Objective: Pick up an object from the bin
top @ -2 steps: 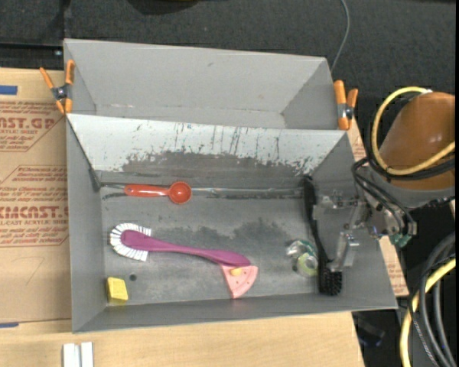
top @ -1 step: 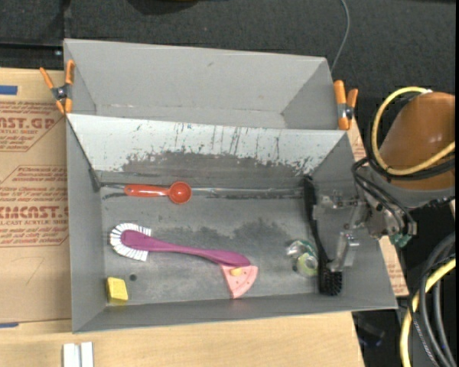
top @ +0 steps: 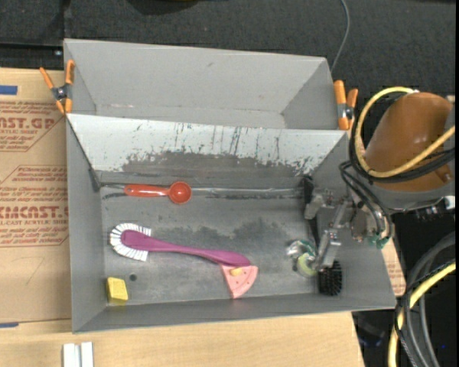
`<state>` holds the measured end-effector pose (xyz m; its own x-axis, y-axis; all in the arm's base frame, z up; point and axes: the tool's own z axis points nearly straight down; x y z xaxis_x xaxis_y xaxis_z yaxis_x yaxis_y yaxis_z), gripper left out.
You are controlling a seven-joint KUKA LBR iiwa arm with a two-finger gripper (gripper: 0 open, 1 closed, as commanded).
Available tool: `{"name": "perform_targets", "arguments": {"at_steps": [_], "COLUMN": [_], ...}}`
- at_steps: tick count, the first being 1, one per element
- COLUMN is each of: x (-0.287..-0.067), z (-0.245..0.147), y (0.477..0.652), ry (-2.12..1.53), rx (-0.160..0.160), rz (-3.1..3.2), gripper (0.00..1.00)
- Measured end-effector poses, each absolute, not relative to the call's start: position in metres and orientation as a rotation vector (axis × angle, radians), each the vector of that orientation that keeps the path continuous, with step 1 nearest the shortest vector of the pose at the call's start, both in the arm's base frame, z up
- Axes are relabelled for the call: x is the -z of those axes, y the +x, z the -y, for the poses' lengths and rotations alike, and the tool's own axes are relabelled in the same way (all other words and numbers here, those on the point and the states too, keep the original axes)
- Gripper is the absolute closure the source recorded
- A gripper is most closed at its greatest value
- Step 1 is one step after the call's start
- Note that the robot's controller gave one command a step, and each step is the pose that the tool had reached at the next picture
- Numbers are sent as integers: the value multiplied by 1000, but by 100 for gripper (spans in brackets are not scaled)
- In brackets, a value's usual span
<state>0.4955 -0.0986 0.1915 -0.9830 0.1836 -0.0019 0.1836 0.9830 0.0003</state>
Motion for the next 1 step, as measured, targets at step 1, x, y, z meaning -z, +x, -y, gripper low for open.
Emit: {"name": "perform_targets", "arguments": {"at_steps": [1], "x": [-184], "z": [101], "y": [494], "ry": [253], "rx": [-2], "rz": [-3127], "gripper": [0]}}
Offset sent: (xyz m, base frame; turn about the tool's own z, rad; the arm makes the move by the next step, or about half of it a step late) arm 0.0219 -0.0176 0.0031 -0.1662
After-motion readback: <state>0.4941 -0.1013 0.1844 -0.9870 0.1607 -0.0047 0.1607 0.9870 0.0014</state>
